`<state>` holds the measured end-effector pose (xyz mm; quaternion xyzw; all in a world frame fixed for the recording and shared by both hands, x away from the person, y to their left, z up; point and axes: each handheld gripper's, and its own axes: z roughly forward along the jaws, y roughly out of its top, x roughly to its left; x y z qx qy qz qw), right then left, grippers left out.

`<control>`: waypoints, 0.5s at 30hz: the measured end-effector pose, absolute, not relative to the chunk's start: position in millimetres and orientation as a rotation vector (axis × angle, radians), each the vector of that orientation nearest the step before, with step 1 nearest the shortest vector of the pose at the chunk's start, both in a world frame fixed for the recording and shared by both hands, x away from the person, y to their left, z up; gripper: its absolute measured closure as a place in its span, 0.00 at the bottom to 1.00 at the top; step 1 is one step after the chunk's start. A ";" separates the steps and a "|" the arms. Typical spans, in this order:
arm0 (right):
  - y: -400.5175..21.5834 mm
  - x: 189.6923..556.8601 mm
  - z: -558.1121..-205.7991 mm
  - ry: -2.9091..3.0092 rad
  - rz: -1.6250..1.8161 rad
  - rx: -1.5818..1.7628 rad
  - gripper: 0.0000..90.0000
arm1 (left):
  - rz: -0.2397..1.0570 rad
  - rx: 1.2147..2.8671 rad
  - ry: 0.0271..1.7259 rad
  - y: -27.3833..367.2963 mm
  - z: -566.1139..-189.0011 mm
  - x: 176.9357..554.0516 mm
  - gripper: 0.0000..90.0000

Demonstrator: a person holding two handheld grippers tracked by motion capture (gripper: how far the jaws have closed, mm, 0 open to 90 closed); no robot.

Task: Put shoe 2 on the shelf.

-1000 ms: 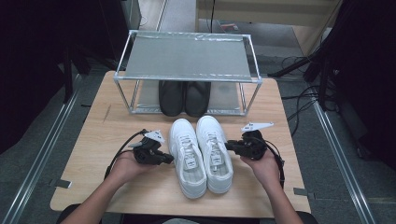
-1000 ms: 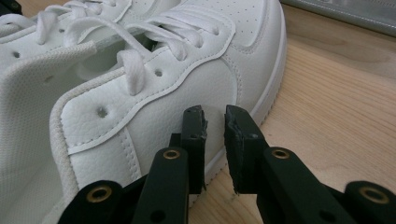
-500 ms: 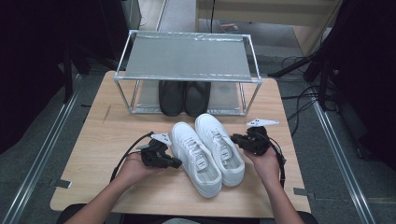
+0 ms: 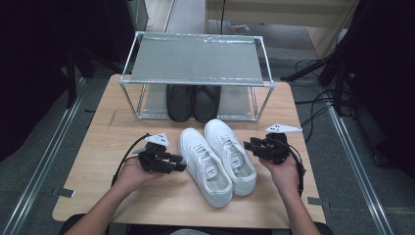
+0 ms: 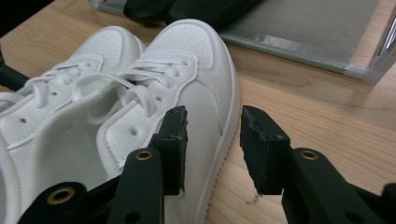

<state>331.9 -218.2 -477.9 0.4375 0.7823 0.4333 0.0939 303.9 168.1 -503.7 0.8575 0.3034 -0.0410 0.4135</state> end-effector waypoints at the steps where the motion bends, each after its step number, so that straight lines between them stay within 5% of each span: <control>1: -218.6 331.0 -476.7 2.319 1.294 1.297 0.68 | -0.097 2.149 0.767 169.4 -503.7 304.1 0.61; 15: -212.0 314.1 -459.3 2.303 1.328 1.267 0.65 | -0.009 2.137 0.807 185.4 -504.5 309.6 0.46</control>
